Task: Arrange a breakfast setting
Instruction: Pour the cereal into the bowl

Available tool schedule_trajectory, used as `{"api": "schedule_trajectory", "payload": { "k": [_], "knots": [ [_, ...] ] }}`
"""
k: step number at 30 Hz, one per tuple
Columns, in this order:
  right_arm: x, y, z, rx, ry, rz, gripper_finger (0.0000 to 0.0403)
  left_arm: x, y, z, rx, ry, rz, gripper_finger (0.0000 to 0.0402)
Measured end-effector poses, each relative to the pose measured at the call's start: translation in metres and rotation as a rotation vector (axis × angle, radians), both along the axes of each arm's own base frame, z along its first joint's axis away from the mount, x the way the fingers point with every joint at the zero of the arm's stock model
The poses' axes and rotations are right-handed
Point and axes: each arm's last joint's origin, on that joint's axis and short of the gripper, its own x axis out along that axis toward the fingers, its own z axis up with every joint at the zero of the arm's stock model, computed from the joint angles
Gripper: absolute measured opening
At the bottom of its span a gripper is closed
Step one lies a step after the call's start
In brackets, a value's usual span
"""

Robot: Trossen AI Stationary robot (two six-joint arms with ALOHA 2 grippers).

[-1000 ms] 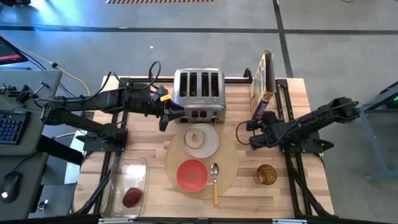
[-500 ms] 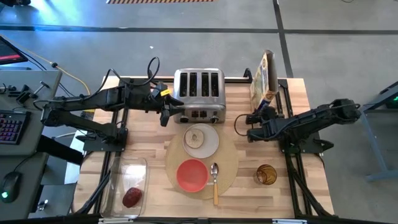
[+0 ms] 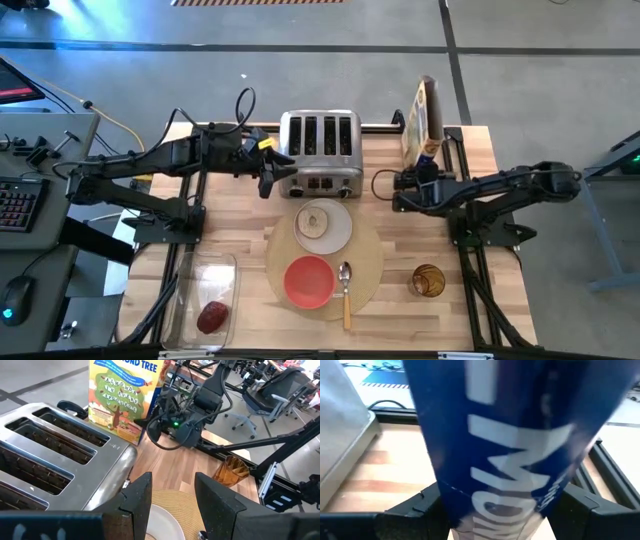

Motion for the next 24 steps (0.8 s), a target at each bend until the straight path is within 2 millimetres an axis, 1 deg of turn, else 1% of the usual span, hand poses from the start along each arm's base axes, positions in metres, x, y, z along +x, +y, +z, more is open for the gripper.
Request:
{"api": "schedule_trajectory", "payload": {
  "k": [3,7,10,13,16,20,24],
  "knots": [
    [-0.001,-0.004,0.000,-0.002,0.006,-0.020,0.0252,0.000,0.000,0.000,0.000,0.000,0.001,0.0138],
    [0.001,-0.006,0.000,-0.046,0.043,-0.016,0.0250,0.000,0.000,0.000,0.000,0.000,0.000,0.0138],
    [0.004,-0.007,-0.001,-0.069,0.062,-0.004,0.0235,0.000,0.000,0.000,0.000,-0.001,0.001,0.0138],
    [0.007,-0.007,-0.005,-0.072,0.100,0.009,0.0202,0.000,0.000,0.000,-0.002,-0.001,0.001,0.0138],
    [0.010,-0.008,-0.012,-0.080,0.133,0.007,0.0159,0.000,0.000,0.000,-0.006,-0.002,0.003,0.0138],
    [0.013,-0.008,-0.022,-0.088,0.127,-0.016,0.0102,0.000,0.000,0.000,-0.008,-0.003,0.003,0.0138],
    [0.014,-0.008,-0.025,-0.087,0.107,-0.029,0.0051,0.000,0.000,0.000,-0.008,-0.002,0.003,0.0138]
  ]
}}
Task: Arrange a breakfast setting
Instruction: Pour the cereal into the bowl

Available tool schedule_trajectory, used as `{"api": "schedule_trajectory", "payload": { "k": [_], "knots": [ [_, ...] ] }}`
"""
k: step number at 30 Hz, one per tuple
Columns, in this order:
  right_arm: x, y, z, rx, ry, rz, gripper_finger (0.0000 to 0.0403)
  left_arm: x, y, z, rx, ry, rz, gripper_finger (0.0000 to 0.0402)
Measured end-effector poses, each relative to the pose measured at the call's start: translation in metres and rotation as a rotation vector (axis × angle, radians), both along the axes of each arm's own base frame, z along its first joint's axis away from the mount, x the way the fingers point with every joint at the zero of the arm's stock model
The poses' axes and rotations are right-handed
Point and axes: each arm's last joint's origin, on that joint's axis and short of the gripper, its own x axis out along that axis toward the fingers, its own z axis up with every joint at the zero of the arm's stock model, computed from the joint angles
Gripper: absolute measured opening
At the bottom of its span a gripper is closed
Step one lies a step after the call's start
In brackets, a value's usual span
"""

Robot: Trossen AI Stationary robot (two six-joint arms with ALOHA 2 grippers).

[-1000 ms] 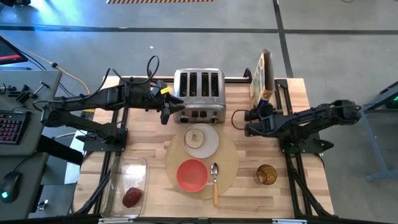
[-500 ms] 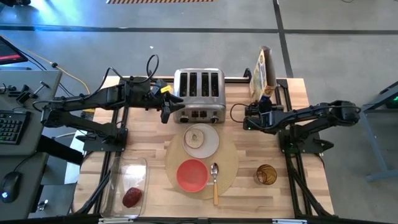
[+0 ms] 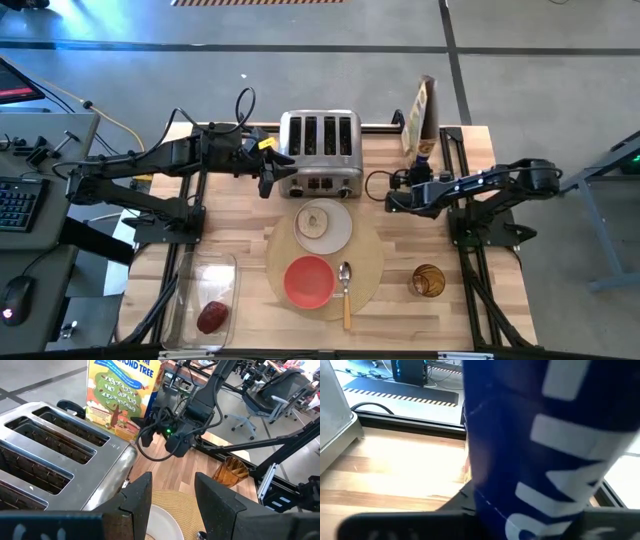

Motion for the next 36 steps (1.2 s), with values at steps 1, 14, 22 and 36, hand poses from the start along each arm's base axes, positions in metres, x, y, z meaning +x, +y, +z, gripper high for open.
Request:
{"api": "schedule_trajectory", "payload": {
  "k": [1,14,22,36],
  "knots": [
    [0.000,0.000,0.000,0.001,-0.006,-0.002,0.0039,0.000,0.000,0.000,0.000,0.000,0.000,0.0138],
    [0.006,0.000,0.021,0.070,-0.004,0.004,0.0002,0.000,0.000,0.000,0.000,0.001,0.000,0.0138],
    [0.006,0.000,0.033,0.104,0.020,0.006,0.0001,0.000,0.000,-0.001,-0.001,0.006,0.000,0.0138],
    [0.008,0.000,0.070,0.136,0.103,-0.042,0.0000,0.000,0.000,-0.001,0.000,0.006,0.000,0.0138]
  ]
}}
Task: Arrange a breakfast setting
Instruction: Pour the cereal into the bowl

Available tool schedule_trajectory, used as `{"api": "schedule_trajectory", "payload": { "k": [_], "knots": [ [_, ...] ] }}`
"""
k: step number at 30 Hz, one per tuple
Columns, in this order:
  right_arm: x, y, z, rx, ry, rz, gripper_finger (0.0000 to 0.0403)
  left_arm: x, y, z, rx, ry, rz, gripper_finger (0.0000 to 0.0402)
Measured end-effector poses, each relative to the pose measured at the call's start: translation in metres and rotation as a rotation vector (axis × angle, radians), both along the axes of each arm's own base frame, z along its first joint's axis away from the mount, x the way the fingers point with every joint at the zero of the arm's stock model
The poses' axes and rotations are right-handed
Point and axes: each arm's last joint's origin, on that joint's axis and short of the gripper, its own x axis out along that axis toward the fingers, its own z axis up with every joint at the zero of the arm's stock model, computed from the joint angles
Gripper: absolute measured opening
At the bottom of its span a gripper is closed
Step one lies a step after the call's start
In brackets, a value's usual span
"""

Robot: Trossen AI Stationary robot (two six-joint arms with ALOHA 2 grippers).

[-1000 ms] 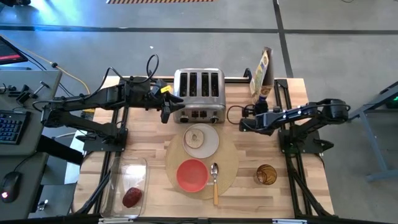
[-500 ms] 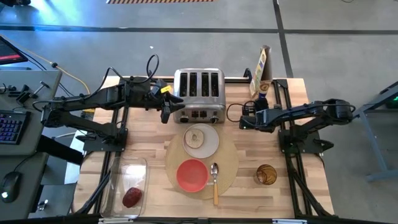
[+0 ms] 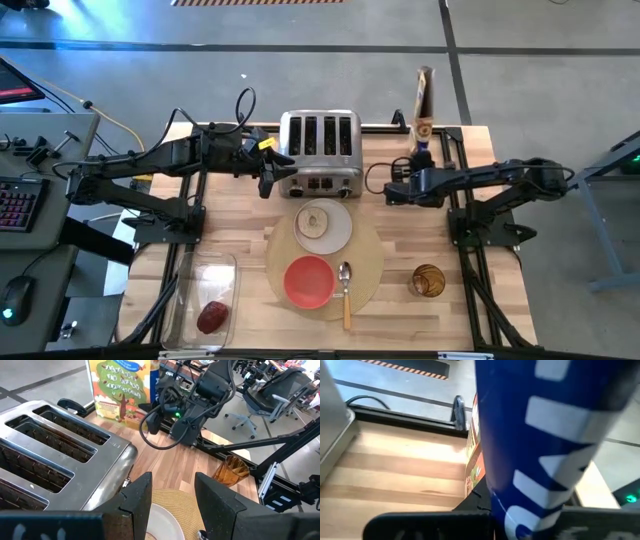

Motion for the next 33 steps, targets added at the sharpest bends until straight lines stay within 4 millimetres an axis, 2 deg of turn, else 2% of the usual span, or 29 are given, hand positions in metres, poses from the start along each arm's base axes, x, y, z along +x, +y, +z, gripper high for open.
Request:
{"api": "schedule_trajectory", "payload": {
  "k": [7,12,21,26,33],
  "knots": [
    [0.000,0.004,0.015,0.004,0.042,0.009,0.0000,0.000,0.000,0.000,0.000,0.000,0.000,0.0138],
    [0.004,0.010,0.034,0.005,0.062,0.042,0.0000,0.000,0.000,0.000,0.000,0.002,0.000,0.0138],
    [0.007,0.020,0.082,-0.010,0.101,0.088,0.0000,0.000,0.000,0.000,0.018,0.007,-0.008,0.0138],
    [0.008,0.029,0.108,-0.001,0.061,0.163,0.0000,0.000,0.000,-0.001,0.025,0.019,-0.026,0.0138],
    [-0.005,0.043,0.143,0.047,-0.026,0.279,0.0000,-0.002,-0.001,-0.005,0.025,0.059,-0.034,0.0138]
  ]
}}
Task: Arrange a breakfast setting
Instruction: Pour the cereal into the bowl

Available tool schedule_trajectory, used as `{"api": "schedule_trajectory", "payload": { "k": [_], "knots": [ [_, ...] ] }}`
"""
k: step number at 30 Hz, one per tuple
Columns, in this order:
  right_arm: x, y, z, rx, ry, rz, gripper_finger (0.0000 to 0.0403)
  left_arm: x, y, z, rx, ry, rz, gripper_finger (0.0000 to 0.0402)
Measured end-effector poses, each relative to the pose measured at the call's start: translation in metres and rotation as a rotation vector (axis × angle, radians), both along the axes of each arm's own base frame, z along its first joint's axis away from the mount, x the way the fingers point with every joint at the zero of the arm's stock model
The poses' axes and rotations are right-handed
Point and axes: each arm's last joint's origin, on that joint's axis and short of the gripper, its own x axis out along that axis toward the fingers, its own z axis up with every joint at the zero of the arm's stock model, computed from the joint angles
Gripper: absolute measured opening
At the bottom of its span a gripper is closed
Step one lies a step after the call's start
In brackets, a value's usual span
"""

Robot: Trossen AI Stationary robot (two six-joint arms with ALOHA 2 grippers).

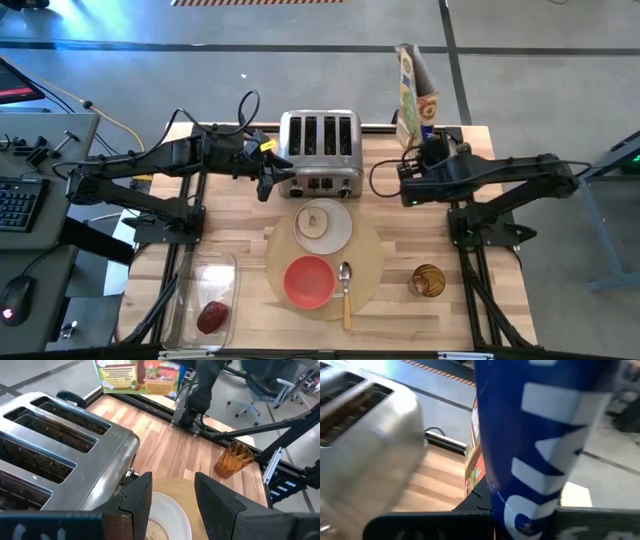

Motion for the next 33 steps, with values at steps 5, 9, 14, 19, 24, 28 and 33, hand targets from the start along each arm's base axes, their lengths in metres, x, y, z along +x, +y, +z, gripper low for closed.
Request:
{"api": "schedule_trajectory", "payload": {
  "k": [5,9,14,19,24,28,33],
  "knots": [
    [-0.013,0.006,0.021,0.057,-0.025,0.091,0.0000,0.000,0.000,0.000,-0.006,0.001,-0.015,0.0138],
    [-0.020,0.010,0.034,0.124,-0.018,0.175,0.0000,0.000,-0.001,0.000,-0.008,0.001,-0.019,0.0138],
    [-0.027,0.015,0.051,0.189,-0.031,0.274,0.0000,0.000,-0.001,0.000,-0.001,0.002,-0.022,0.0138],
    [-0.033,0.017,0.071,0.228,-0.065,0.353,0.0000,0.000,-0.001,0.000,-0.002,0.001,-0.029,0.0138],
    [-0.038,0.020,0.088,0.247,-0.074,0.441,0.0000,0.000,-0.002,0.000,-0.015,-0.001,-0.057,0.0138],
    [-0.041,0.025,0.095,0.279,-0.078,0.514,0.0000,0.000,-0.002,0.000,-0.011,0.000,-0.066,0.0138],
    [-0.042,0.034,0.096,0.334,-0.070,0.602,0.0000,0.000,-0.002,0.000,0.013,0.002,-0.077,0.0138]
  ]
}}
